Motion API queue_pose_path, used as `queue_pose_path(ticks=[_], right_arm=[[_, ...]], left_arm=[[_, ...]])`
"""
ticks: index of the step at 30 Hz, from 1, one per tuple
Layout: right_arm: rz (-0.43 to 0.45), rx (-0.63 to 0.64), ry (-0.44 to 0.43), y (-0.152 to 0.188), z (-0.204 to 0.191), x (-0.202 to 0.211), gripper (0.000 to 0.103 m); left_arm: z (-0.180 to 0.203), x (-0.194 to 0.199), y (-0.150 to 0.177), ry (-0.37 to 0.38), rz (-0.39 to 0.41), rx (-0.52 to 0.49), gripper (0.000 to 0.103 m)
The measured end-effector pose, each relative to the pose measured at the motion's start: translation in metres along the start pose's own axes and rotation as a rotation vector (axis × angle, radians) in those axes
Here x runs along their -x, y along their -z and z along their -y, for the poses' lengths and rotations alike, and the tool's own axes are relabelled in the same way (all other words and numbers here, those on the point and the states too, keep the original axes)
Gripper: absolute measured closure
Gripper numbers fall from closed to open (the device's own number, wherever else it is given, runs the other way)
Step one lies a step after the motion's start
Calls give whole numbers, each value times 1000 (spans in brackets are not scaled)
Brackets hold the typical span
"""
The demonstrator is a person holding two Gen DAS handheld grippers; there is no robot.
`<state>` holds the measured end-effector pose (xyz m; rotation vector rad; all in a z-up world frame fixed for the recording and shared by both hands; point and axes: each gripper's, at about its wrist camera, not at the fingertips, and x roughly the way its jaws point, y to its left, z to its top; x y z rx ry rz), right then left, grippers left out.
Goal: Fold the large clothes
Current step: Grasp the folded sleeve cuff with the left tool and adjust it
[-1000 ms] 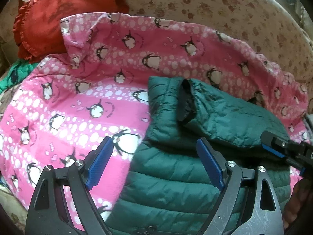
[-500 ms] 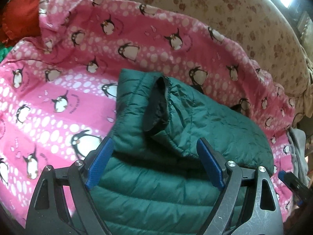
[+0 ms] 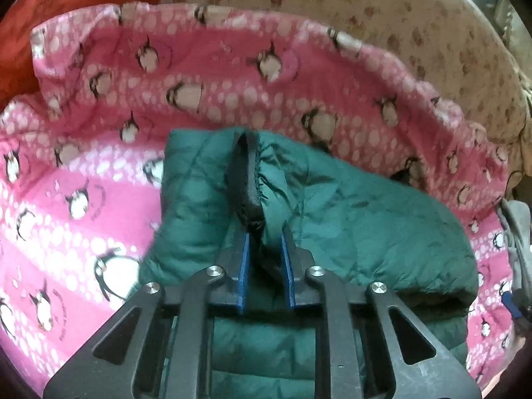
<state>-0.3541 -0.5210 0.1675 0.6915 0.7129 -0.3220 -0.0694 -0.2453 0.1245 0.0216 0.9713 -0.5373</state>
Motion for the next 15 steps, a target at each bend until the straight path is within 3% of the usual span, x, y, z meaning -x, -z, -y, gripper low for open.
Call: queue_pose_path(ticks=[7, 15], right_arm=[[-1, 2, -9, -4, -7, -10, 50], [-52, 71, 18, 2, -38, -56, 50]], left_arm=[[-13, 28, -14, 7, 81, -2, 88], [-25, -3, 10, -40, 3, 8, 88]])
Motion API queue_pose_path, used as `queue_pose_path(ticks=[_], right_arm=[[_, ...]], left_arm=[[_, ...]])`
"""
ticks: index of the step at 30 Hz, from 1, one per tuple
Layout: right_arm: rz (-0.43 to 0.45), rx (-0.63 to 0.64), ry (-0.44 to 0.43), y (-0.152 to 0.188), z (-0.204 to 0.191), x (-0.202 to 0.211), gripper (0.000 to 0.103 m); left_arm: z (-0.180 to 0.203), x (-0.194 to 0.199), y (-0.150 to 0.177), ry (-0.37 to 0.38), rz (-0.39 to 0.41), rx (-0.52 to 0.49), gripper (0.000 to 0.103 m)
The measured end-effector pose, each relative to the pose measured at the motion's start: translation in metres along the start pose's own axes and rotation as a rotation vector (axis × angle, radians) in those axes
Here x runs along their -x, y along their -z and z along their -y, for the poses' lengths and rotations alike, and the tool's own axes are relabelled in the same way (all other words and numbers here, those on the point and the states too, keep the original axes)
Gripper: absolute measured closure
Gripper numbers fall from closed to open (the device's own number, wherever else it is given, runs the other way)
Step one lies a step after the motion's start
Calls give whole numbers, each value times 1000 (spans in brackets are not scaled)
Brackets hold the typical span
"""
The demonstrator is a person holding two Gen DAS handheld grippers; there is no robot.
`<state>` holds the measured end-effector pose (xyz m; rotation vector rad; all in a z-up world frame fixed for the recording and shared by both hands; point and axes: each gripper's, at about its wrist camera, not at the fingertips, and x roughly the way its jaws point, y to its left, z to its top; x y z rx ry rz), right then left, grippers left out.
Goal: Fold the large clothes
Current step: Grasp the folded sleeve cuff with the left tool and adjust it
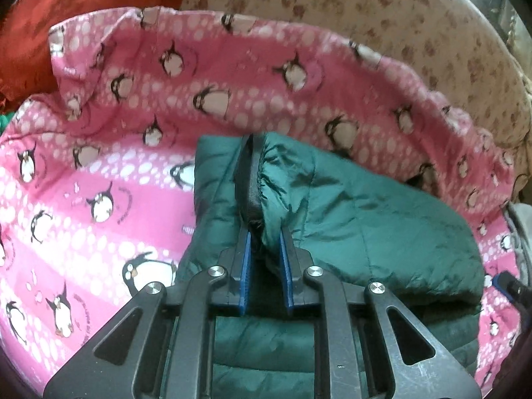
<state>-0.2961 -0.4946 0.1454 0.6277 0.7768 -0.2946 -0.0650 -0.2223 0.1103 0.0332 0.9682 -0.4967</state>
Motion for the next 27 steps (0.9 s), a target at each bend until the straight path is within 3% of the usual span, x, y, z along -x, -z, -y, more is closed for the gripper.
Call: queue_pose_path(ticks=[4, 9, 14, 19, 23, 27], right_arm=[[-28, 44, 76, -4, -11, -32, 50], [-127, 19, 121, 15, 5, -75, 50], [-99, 79, 121, 26, 7, -77, 50], [-111, 99, 119, 19, 2, -60, 50], [-16, 75, 116, 4, 8, -26, 50], [32, 33, 145, -15, 19, -9, 50]], left_arm=[[3, -4, 3, -16, 1, -14, 88], [2, -11, 6, -23, -14, -17, 88], [-1, -13, 10, -19, -30, -13, 82], [-2, 2, 4, 4, -50, -7, 58], [-2, 31, -4, 26, 41, 3, 36], [5, 44, -16, 80, 111, 38, 24]])
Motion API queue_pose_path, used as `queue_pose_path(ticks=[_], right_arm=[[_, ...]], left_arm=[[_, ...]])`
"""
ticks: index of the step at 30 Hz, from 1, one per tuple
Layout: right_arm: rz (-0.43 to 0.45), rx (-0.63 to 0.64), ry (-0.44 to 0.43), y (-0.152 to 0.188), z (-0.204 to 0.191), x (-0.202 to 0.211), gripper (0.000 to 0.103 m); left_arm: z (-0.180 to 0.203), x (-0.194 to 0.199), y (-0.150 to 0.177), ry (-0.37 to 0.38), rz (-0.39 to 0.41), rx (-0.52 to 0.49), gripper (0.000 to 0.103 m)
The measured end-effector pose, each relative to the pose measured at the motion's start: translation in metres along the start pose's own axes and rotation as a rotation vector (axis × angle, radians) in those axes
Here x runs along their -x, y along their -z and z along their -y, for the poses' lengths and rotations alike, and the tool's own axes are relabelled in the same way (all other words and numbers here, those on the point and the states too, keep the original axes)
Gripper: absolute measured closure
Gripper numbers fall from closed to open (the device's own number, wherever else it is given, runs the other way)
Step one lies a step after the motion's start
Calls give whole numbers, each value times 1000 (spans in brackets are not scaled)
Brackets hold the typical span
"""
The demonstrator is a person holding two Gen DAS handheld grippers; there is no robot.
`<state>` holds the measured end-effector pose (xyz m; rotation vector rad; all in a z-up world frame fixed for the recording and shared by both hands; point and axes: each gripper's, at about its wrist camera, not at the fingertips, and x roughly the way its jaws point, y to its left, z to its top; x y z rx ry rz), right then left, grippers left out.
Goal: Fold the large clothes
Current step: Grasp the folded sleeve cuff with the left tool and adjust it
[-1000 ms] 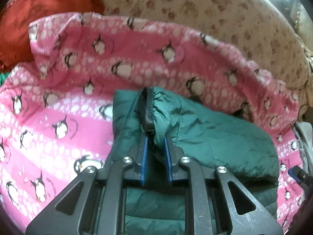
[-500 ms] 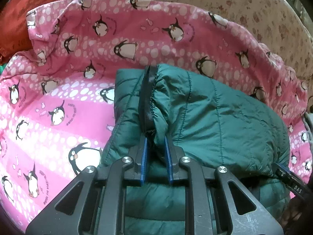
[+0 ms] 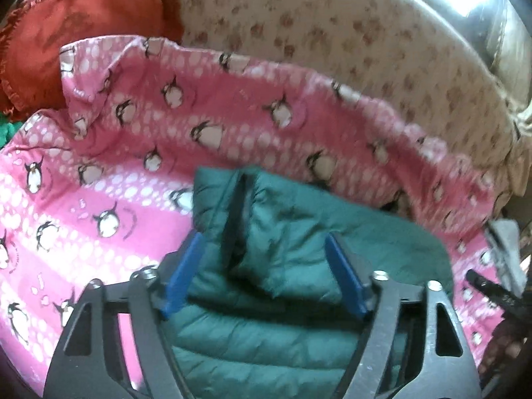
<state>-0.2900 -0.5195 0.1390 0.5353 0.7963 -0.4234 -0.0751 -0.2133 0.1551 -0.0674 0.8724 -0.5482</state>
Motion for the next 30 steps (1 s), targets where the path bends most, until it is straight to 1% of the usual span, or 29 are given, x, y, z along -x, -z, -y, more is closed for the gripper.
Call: queue_pose_path(ticks=[2, 5, 8, 11, 12, 14, 16, 18, 21, 23, 25, 26, 30], right_arm=[[5, 4, 16, -9, -1, -2, 50], [10, 29, 43, -18, -10, -17, 50], [6, 36, 79, -24, -14, -40, 50], [-14, 26, 123, -28, -6, -64, 50], [-22, 24, 140, -27, -3, -71, 50], [-37, 31, 168, -21, 7, -85, 50], [-34, 51, 169, -11, 15, -96, 50], [-24, 54, 163, -1, 21, -103, 50], [-30, 37, 161, -1, 23, -104, 50], [-46, 40, 186, -5, 19, -98, 50], [-36, 29, 198, -9, 14, -88, 50], [-15, 16, 189, -11, 9, -78, 50], [50, -12, 85, -8, -15, -50, 50]], left_arm=[[8, -7, -5, 0, -13, -10, 24], [21, -26, -7, -25, -36, -43, 24], [27, -55, -2, -86, -88, -83, 24], [27, -83, 9, -168, -151, -140, 24], [24, -90, 12, -177, -164, -150, 24], [18, -95, 18, -151, -159, -153, 23], [15, -97, 20, -117, -155, -149, 16], [15, -102, 22, -103, -165, -146, 14], [15, -104, 26, -108, -160, -149, 14], [15, -103, 27, -108, -156, -152, 14], [14, -103, 27, -99, -157, -142, 14], [13, -103, 27, -92, -159, -135, 14], [12, -107, 25, -79, -160, -125, 14]])
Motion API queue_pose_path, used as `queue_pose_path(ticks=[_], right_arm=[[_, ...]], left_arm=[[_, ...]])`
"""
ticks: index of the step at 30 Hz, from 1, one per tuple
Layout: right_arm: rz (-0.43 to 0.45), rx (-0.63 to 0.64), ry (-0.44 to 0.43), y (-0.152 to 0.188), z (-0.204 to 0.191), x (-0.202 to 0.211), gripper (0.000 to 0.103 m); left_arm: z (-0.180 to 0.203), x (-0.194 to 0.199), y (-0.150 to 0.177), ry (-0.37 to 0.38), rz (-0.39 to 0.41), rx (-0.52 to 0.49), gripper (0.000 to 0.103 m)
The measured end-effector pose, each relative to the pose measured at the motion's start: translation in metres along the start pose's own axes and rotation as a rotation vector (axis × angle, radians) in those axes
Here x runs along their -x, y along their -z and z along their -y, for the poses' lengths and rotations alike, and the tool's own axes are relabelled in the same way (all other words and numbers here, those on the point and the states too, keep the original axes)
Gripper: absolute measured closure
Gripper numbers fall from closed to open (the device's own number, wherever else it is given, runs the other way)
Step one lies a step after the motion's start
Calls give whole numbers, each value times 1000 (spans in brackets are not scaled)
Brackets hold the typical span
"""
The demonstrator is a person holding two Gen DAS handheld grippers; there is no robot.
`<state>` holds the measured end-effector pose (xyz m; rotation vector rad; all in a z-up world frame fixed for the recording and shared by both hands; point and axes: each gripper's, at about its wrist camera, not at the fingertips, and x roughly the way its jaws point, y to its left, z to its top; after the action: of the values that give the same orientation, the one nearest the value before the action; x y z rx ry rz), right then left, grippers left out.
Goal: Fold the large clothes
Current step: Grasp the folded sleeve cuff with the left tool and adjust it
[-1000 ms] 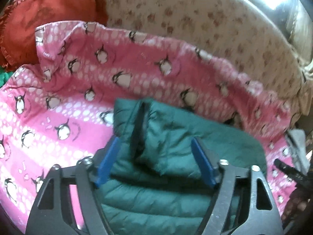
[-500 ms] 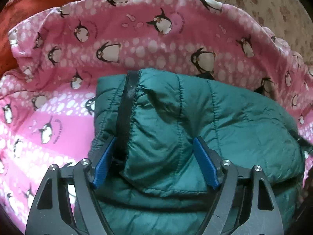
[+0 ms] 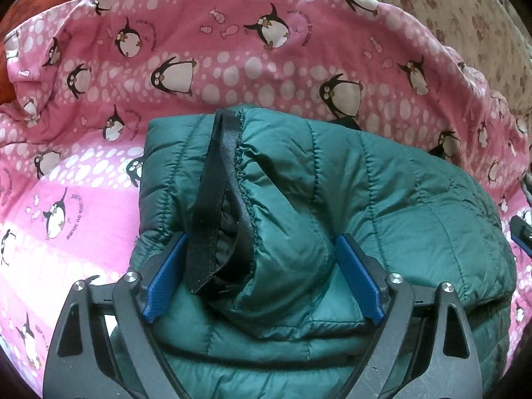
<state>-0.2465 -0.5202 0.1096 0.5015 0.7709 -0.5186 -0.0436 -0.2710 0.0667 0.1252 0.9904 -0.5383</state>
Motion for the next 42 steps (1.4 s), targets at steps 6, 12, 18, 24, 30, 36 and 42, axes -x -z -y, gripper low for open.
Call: queue_pose_path(ticks=[6, 12, 18, 24, 30, 36, 42], right_arm=[[-23, 161, -55, 16, -68, -3, 50], [-65, 271, 58, 47, -90, -34, 50], [-51, 287, 86, 55, -90, -35, 50], [-37, 185, -27, 32, -62, -6, 50], [0, 134, 130, 1, -9, 12, 50], [-71, 133, 158, 12, 11, -19, 47], [-69, 141, 131, 11, 6, 5, 47]], left_arm=[[0, 0, 1, 5, 15, 1, 13], [-3, 1, 4, 23, 24, 4, 11], [0, -1, 6, 11, 34, -6, 10], [-2, -1, 7, 16, 38, -1, 10], [0, -3, 7, 9, 43, -8, 9], [4, -7, 8, -4, 42, -30, 4], [-1, 13, 7, 1, 10, -39, 4]])
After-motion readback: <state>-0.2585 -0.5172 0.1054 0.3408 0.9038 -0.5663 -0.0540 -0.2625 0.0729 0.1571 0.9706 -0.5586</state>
